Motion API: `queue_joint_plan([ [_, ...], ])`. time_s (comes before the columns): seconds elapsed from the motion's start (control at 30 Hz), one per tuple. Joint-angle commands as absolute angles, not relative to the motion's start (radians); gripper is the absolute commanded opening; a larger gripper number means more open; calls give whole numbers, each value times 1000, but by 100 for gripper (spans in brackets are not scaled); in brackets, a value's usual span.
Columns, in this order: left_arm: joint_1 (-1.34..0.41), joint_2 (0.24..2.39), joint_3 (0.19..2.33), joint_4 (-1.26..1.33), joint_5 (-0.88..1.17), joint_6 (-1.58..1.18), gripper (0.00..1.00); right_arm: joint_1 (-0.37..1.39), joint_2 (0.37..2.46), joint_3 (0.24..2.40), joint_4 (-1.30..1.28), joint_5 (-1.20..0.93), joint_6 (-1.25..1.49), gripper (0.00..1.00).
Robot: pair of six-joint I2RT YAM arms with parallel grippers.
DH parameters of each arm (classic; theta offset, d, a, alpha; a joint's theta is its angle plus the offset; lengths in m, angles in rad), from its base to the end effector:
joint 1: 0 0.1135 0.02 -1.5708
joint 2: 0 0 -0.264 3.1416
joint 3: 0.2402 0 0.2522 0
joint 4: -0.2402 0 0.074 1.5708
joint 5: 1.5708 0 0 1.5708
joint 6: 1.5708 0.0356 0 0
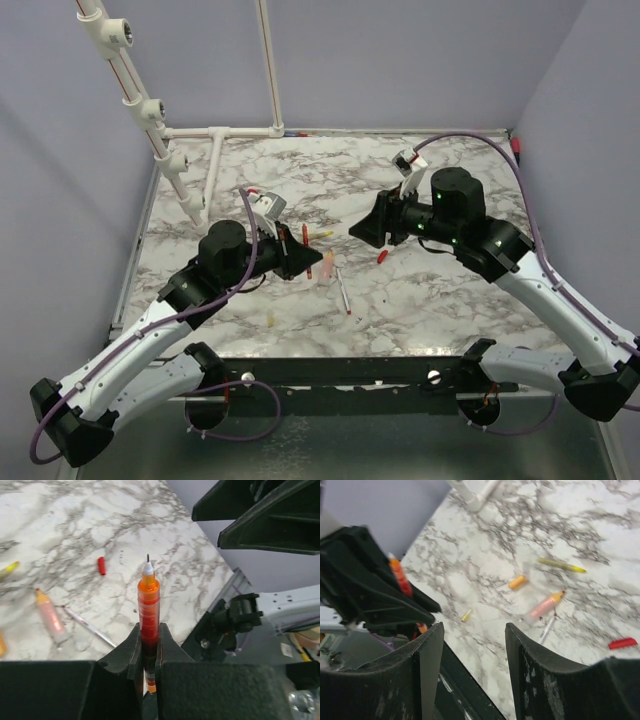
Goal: Insert the pens into the pen caps
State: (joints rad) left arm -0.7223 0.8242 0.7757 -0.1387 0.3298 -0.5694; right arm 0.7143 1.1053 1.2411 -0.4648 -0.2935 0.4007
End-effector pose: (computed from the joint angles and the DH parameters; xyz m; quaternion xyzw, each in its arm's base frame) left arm 0.1380 -0.1370 0.3353 0.1624 0.7494 -0.4797 0.4264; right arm 0.1733 0.1639 0.4071 -0.2097 0.7815 0.4054 0.4254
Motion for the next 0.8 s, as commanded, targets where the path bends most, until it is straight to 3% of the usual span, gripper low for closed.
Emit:
queue_joint_plan([
  [0.0, -727, 774, 839, -389, 107, -406, 0, 723, 1127, 1210, -590, -143, 371, 56],
  [0.33, -726, 695, 818, -458, -106, -340, 0, 822, 1327, 1244, -581, -6, 394, 56],
  [0.77, -726, 562, 726, -460, -250, -315, 0, 863, 1753, 1577, -647, -41, 332, 56],
])
